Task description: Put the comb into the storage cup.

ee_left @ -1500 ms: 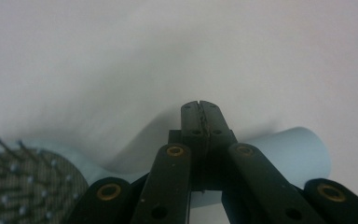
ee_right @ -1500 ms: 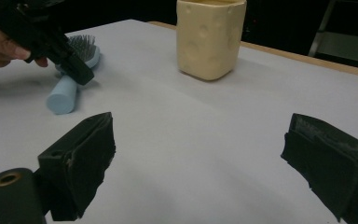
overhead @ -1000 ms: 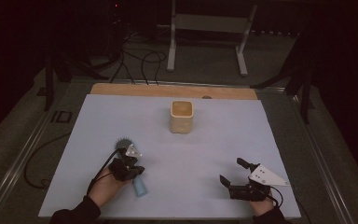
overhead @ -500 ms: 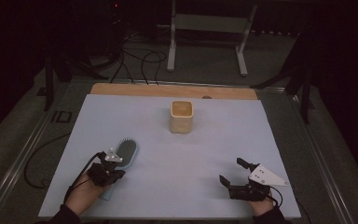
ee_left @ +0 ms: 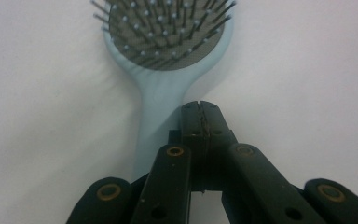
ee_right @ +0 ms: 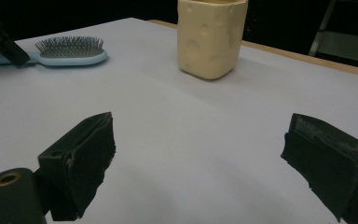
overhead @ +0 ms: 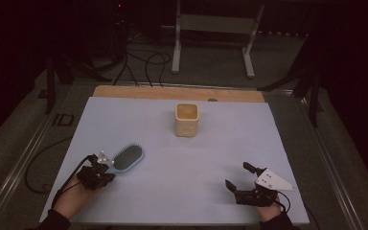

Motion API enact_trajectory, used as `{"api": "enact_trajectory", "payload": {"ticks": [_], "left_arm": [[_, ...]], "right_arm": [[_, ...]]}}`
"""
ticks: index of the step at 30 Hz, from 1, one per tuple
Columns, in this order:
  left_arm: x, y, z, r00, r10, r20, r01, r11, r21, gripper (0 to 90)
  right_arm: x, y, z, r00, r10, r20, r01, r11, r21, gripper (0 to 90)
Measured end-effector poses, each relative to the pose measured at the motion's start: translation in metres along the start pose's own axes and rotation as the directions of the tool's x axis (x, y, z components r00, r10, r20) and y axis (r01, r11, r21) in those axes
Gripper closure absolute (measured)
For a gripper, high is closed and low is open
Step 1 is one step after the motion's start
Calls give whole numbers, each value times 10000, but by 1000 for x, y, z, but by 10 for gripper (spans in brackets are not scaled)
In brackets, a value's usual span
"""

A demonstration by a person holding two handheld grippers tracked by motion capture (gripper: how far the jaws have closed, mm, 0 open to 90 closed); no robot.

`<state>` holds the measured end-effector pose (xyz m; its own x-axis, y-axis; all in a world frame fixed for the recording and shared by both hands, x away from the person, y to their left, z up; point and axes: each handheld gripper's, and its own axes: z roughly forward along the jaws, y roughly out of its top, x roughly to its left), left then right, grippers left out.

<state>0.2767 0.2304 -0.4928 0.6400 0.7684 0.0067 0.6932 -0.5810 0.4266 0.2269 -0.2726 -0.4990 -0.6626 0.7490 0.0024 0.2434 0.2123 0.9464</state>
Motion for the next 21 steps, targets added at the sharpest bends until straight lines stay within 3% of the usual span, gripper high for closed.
{"api": "enact_trajectory", "payload": {"ticks": [7, 21], "left_arm": [[5, -1, -3, 10000, -20, 47, 19, 10000, 58, 900], [14, 0, -37, 9985, 274, 479, -277, 9996, 52, 900]], "right_arm": [[0, 0, 0, 10000, 0, -8, 0, 10000, 7, 84], [0, 0, 0, 10000, 1, -17, -1, 10000, 9, 84]]}}
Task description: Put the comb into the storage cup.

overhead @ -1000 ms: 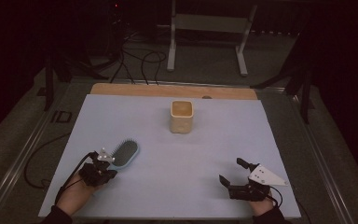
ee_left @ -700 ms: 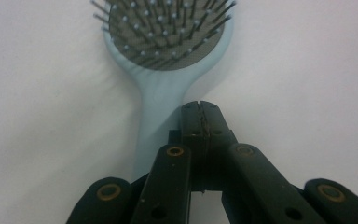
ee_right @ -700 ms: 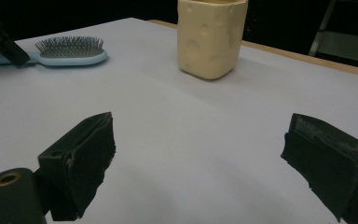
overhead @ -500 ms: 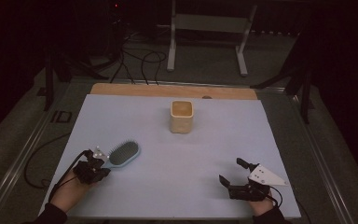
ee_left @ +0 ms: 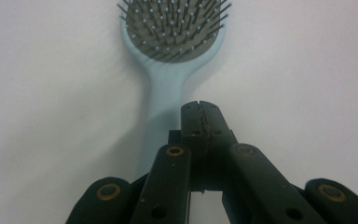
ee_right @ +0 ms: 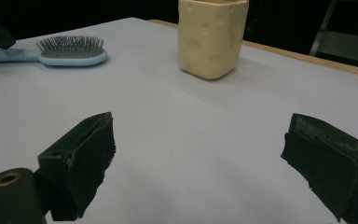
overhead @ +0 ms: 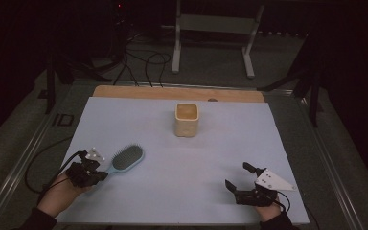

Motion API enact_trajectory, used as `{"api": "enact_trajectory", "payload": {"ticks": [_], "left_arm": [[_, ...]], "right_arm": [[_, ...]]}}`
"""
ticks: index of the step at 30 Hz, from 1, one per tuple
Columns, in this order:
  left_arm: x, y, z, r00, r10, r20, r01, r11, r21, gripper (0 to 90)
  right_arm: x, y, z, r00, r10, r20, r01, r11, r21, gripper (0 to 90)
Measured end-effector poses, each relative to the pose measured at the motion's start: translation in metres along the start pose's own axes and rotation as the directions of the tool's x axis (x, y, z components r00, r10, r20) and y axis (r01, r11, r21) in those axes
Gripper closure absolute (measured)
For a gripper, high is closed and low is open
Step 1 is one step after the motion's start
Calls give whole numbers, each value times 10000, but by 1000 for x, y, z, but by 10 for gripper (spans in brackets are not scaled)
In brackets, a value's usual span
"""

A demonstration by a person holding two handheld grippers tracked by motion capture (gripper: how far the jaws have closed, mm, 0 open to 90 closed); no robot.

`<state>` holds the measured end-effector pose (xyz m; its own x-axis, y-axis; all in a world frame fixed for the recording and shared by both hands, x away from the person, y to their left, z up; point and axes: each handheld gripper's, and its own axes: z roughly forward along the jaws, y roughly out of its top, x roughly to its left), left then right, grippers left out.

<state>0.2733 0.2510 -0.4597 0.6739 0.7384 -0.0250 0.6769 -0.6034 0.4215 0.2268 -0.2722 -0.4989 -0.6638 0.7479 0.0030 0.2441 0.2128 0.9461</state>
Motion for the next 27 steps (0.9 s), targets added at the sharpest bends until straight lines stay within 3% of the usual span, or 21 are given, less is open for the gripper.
{"api": "enact_trajectory", "payload": {"ticks": [8, 16, 27], "left_arm": [[7, 2, -12, 10000, -37, 53, 37, 10000, 26, 897], [12, 7, -18, 9999, -134, -26, 133, 9999, -33, 760], [15, 22, -20, 9994, 19, -338, -5, 9992, 391, 326]], "right_arm": [[0, 0, 1, 10000, -4, -6, 4, 10000, 27, 84], [0, 0, 1, 10000, 14, -12, -14, 10000, 9, 84], [0, 0, 1, 10000, -28, -20, 28, 10000, 34, 84]]}}
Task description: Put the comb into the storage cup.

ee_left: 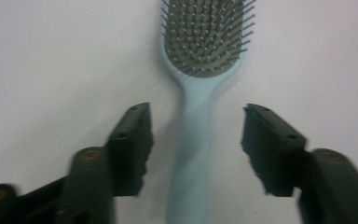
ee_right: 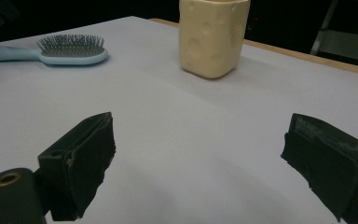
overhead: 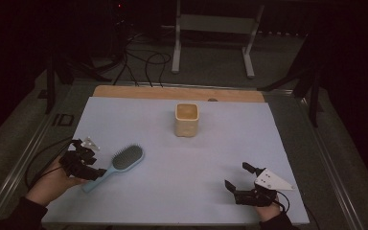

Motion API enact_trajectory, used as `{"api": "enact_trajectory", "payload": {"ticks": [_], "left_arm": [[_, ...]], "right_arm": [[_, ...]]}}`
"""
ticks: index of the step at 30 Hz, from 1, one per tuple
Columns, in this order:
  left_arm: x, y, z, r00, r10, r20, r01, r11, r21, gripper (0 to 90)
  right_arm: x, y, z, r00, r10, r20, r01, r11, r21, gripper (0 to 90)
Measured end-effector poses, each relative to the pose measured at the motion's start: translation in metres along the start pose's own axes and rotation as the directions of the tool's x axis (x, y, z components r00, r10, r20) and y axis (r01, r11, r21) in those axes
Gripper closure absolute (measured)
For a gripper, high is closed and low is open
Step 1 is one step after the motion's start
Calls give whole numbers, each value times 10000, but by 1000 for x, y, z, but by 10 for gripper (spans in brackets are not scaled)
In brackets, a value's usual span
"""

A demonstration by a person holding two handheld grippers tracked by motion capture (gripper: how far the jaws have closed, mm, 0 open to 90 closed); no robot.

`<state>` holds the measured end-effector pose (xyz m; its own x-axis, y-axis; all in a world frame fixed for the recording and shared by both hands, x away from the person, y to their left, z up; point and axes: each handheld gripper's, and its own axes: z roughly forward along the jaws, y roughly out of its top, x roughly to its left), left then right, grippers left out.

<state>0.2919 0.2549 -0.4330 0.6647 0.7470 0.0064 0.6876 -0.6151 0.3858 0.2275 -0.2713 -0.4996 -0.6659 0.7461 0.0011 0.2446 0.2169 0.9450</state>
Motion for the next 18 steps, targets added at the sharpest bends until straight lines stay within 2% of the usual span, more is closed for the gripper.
{"api": "enact_trajectory", "payload": {"ticks": [1, 2, 4, 6, 8, 9, 15, 18], "left_arm": [[0, 1, 1, 10000, -36, -34, 36, 10000, 23, 326], [1, 2, 2, 10000, -74, -51, 74, 10000, 13, 248], [2, 5, 5, 9996, -272, 115, 273, 9996, -41, 147], [3, 6, 5, 9994, -306, 166, 308, 9995, -85, 132], [2, 9, 7, 9991, -298, 307, 301, 9995, -99, 44], [3, 11, 9, 9977, -221, 645, 224, 9997, -45, 22], [3, 18, 16, 9986, -134, 510, 114, 9992, 384, 0], [3, 19, 19, 9984, 39, 561, -68, 9986, 525, 0]], "right_arm": [[0, 0, 0, 10000, 0, 0, 0, 10000, 0, 84], [0, 0, 0, 10000, 0, -1, 0, 10000, 6, 84], [0, 0, 0, 10000, -11, 2, 11, 10000, 15, 84], [0, 0, 0, 10000, -4, -8, 4, 10000, 7, 84], [0, 0, 0, 10000, 0, -14, 0, 10000, 15, 84], [0, 0, 0, 10000, -1, -23, 1, 10000, 28, 84], [0, 0, 0, 10000, 1, -13, -1, 10000, 17, 84], [0, 0, 0, 10000, 1, -16, 0, 10000, 29, 84]]}}
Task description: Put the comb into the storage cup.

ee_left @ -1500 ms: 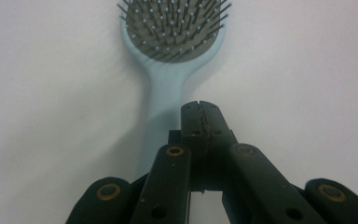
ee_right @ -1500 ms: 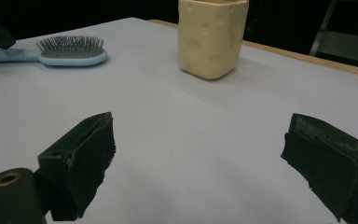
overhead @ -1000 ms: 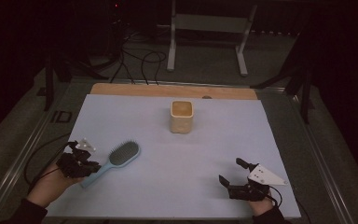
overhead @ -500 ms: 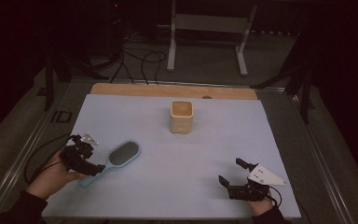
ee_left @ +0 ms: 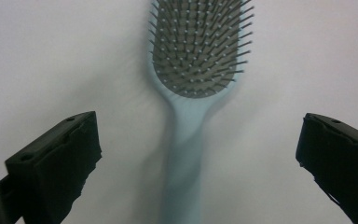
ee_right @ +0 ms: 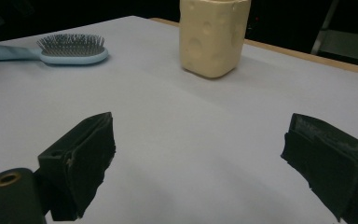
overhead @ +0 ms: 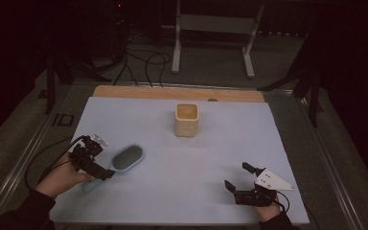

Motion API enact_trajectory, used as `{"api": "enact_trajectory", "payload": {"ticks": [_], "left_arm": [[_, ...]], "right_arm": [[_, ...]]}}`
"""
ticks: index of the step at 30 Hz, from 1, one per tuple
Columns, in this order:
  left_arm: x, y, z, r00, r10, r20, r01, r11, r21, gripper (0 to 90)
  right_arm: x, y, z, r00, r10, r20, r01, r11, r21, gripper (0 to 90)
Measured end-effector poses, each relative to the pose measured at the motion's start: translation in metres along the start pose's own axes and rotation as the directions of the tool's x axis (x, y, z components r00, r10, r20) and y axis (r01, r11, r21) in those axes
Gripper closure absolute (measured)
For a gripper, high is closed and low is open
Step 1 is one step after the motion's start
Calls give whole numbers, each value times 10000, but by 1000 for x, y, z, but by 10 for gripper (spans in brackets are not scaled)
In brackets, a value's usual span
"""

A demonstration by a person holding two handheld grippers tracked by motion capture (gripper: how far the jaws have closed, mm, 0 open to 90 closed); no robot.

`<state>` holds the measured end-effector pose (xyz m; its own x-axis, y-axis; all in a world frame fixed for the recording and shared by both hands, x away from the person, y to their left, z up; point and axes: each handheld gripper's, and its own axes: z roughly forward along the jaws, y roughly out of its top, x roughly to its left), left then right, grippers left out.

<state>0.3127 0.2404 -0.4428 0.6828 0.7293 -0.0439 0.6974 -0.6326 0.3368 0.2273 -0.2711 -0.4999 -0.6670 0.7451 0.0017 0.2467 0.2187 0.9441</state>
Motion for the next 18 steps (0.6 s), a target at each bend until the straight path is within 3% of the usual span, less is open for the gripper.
{"api": "enact_trajectory", "payload": {"ticks": [3, 6, 10, 18], "left_arm": [[2, 3, 7, 9997, 241, 85, -243, 9994, 253, 1], [3, 4, 11, 9997, 230, 44, -231, 9993, 302, 1], [4, 4, 21, 9992, 394, 43, -396, 9966, 726, 2], [7, -1, 30, 9985, 547, 17, -546, 9940, 951, 33]], "right_arm": [[0, 0, 0, 10000, -8, -15, 8, 10000, -2, 84], [0, 0, 0, 10000, -14, -18, 14, 10000, -4, 84], [0, 0, 0, 10000, -20, -1, 20, 10000, -22, 84], [0, 0, 0, 10000, -23, -33, 23, 10000, -4, 84]]}}
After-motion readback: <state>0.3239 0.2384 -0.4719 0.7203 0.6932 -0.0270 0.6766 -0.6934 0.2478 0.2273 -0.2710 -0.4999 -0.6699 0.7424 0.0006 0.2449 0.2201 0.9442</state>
